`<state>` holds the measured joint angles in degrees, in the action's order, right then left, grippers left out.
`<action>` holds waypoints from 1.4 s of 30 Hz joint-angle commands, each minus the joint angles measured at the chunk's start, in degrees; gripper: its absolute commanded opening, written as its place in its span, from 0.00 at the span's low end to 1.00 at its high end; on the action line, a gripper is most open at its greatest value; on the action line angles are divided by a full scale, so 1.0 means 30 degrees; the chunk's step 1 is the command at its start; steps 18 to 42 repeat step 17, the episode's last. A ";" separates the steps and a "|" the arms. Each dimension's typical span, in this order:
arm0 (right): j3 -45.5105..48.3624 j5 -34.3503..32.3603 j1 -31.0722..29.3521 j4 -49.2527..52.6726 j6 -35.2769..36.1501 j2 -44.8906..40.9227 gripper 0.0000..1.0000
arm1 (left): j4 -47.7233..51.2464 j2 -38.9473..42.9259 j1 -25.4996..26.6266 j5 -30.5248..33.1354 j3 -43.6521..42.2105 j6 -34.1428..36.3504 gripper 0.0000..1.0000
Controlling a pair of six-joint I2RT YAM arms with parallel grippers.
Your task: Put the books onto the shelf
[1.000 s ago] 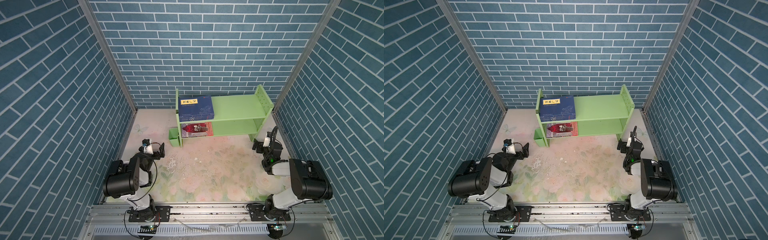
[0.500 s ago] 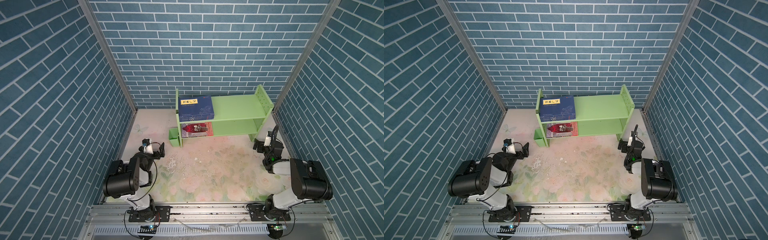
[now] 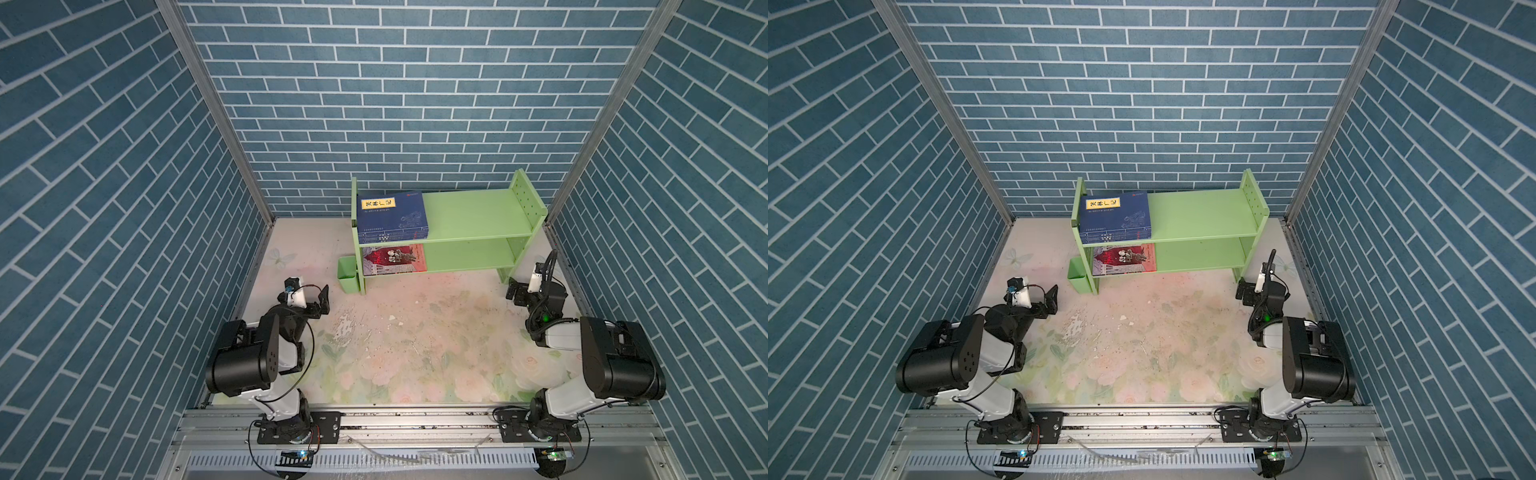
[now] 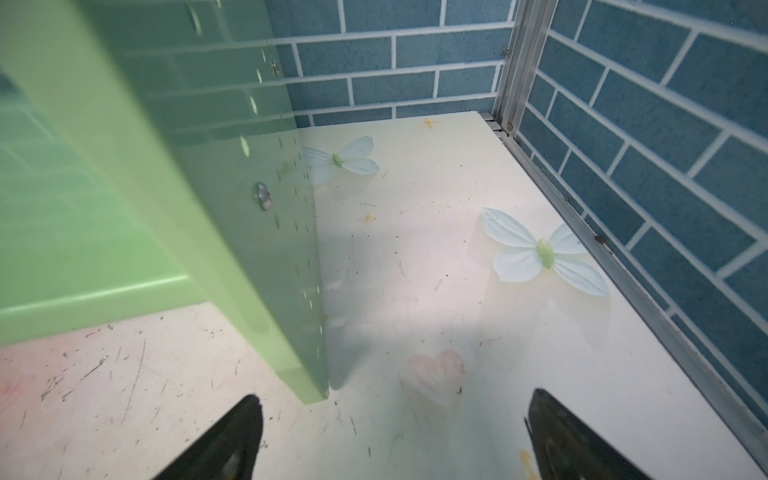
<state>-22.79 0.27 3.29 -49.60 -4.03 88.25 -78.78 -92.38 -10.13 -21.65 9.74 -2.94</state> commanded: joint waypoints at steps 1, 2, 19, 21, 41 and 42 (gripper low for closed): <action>0.0066 0.0172 0.0017 0.0059 0.0324 0.0051 0.99 | -0.0312 -0.0134 0.0066 0.0088 0.0195 0.0159 1.00; 0.0037 0.0169 0.0017 0.0066 0.0342 0.0050 0.99 | -0.0313 -0.0123 0.0066 0.0097 0.0182 0.0159 1.00; -0.0011 0.0147 -0.0011 0.0142 0.0348 0.0061 0.99 | -0.0313 -0.0130 0.0066 0.0092 0.0187 0.0156 1.00; -0.0011 0.0147 -0.0011 0.0142 0.0348 0.0061 0.99 | -0.0313 -0.0130 0.0066 0.0092 0.0187 0.0156 1.00; -0.0011 0.0147 -0.0011 0.0142 0.0348 0.0061 0.99 | -0.0313 -0.0130 0.0066 0.0092 0.0187 0.0156 1.00; -0.0011 0.0147 -0.0011 0.0142 0.0348 0.0061 0.99 | -0.0313 -0.0130 0.0066 0.0092 0.0187 0.0156 1.00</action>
